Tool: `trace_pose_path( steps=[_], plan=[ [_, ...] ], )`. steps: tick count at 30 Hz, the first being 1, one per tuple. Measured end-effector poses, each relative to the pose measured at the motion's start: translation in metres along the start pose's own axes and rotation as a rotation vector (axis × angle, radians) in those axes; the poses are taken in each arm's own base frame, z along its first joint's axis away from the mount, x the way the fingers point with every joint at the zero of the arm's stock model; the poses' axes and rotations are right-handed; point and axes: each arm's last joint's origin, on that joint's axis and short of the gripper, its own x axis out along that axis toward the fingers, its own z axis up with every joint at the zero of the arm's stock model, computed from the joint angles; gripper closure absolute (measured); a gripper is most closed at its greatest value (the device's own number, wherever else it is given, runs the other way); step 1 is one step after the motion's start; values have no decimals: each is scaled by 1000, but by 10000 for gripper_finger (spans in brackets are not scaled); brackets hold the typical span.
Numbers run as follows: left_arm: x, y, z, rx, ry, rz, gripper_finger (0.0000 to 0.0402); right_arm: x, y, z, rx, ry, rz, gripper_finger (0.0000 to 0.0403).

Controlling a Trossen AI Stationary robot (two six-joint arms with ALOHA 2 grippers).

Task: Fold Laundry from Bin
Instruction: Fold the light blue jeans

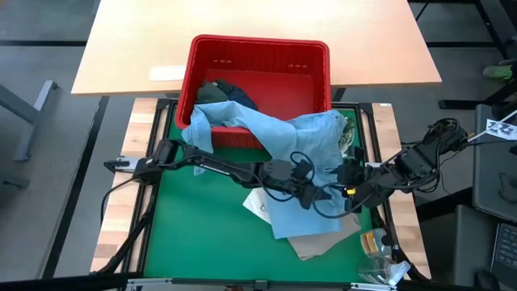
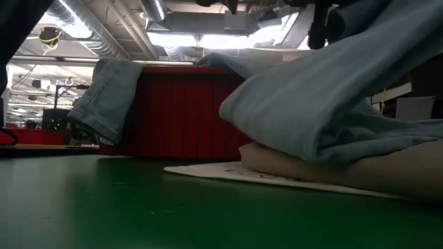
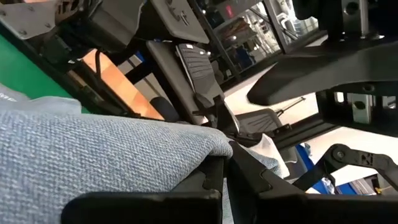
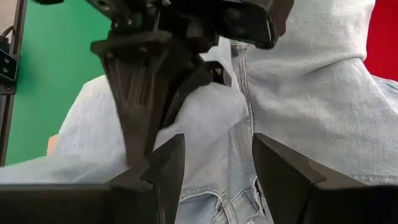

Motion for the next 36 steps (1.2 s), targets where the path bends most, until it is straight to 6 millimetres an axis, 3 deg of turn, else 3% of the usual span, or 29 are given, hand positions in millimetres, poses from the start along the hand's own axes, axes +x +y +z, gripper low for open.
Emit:
trace_pose_path(
  steps=[21,30,36],
  plan=[
    [0,-2,5,176,-271,176,401,0,-4,-2,-79,-7,-87,217],
    [37,18,-17,128,-245,77,401,-1,-6,-1,-127,-32,-134,217],
    [57,34,-13,120,-288,75,401,-1,-5,-1,-127,-31,-131,217]
  ],
)
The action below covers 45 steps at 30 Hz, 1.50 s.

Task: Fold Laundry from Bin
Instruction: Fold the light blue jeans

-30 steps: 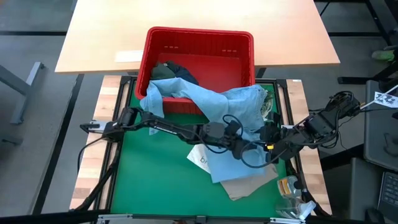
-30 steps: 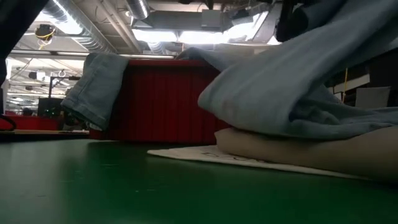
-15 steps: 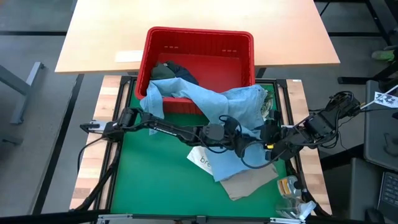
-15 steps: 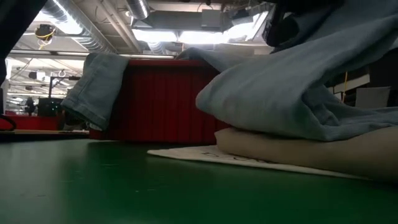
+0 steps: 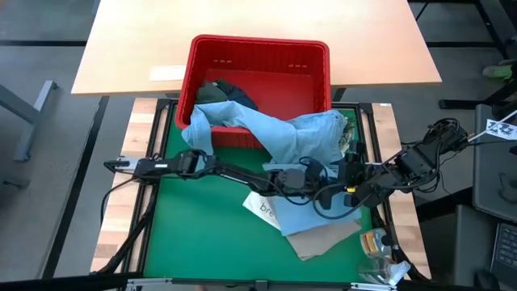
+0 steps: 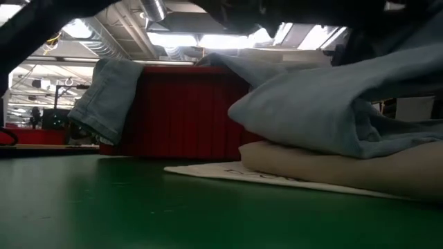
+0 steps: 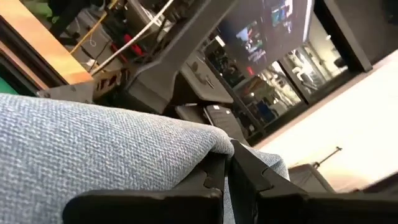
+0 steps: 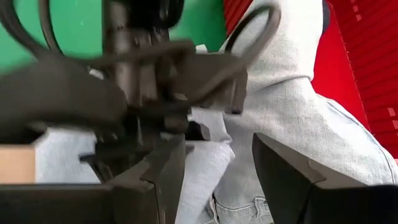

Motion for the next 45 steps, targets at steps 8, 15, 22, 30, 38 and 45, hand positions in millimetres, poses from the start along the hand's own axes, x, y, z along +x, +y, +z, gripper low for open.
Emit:
trace_pose_path(
  steps=[8,15,22,30,38,45],
  plan=[
    [12,42,-10,15,-22,92,391,0,0,0,0,-1,0,217],
    [16,68,-24,26,-5,138,389,3,2,-1,-4,5,-3,217],
    [15,62,-31,145,4,116,368,10,5,-6,-24,30,-15,217],
    [15,61,-27,205,-6,110,269,10,5,-6,-27,31,-15,217],
    [14,46,-10,488,-51,75,242,10,5,-6,-37,26,-20,217],
    [12,36,-7,576,-31,78,243,10,5,-7,-61,35,-15,217]
  ],
)
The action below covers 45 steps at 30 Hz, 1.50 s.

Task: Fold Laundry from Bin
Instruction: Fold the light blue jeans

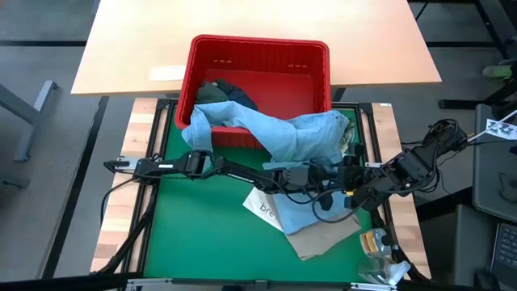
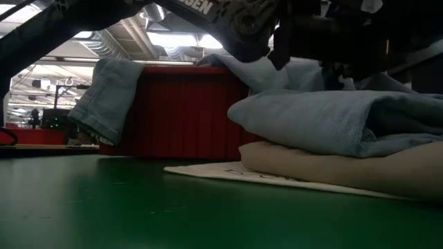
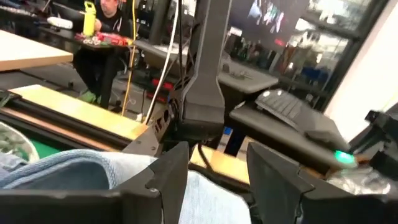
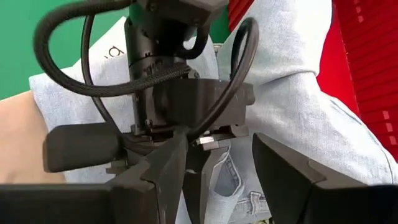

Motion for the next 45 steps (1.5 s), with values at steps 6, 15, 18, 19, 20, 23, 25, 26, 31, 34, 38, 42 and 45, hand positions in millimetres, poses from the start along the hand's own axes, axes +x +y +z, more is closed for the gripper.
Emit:
trace_pose_path(
  steps=[6,15,18,19,20,23,25,26,31,34,38,42,45],
  plan=[
    [-8,-9,20,62,101,15,243,0,0,-2,-13,33,28,217],
    [-45,-32,84,124,317,54,243,-2,-4,-7,40,40,25,217],
    [-58,-36,86,160,434,73,243,7,1,-12,70,54,22,217],
    [-63,-38,87,172,470,79,243,12,4,-15,75,73,24,217],
    [-68,-40,91,180,492,81,243,17,7,-18,77,87,33,217],
    [-83,-45,98,213,572,112,243,33,17,-27,65,117,41,217],
    [-89,-48,93,236,631,121,243,43,22,-32,59,134,49,217],
    [-91,-48,87,249,667,128,243,47,25,-35,58,136,50,217],
    [-92,-46,61,293,740,183,243,71,35,-51,40,156,25,217],
    [-92,-39,43,274,777,217,243,83,39,-64,18,181,4,217],
    [-99,-28,16,254,850,262,243,103,37,-80,45,222,-80,217],
    [-107,-21,-4,236,898,295,244,121,24,-95,133,306,-173,217],
    [-112,-15,-19,225,916,312,244,131,15,-102,186,357,-218,217]
  ],
)
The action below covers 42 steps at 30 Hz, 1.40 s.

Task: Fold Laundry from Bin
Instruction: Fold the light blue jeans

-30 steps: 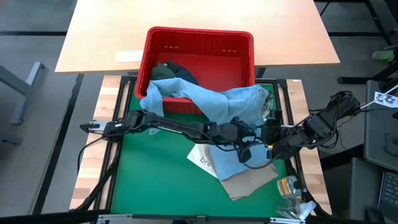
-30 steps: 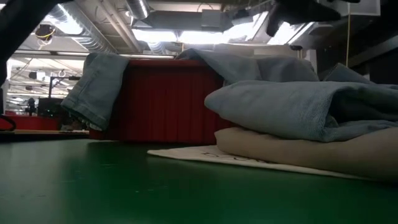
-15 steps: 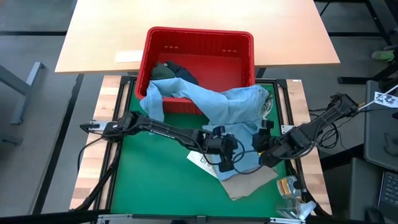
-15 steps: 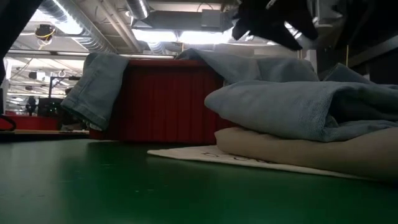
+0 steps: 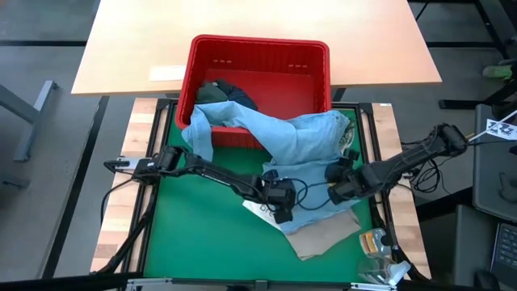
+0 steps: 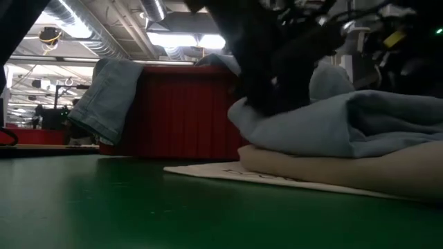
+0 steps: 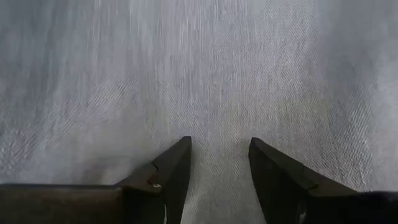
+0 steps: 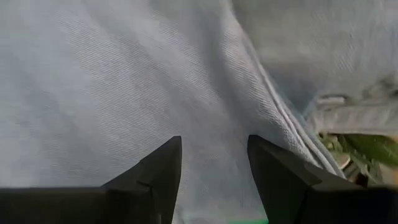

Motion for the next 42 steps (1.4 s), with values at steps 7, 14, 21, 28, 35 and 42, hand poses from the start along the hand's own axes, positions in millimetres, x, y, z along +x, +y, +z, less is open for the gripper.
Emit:
trace_pose_path(
  steps=[7,14,21,28,35,42],
  plan=[
    [7,1,-10,-45,11,5,244,13,-12,4,57,103,30,217],
    [-12,-4,11,-49,-54,-51,244,8,-15,7,27,163,109,217],
    [-43,-9,48,-16,-163,-95,244,-18,-24,24,48,141,152,217],
    [-63,-2,60,43,-146,27,244,-24,-23,36,95,36,163,217],
    [-51,14,48,70,-62,186,244,-4,-16,28,98,-2,96,217],
    [-16,36,24,57,33,250,244,22,-9,9,76,0,9,217]
  ],
)
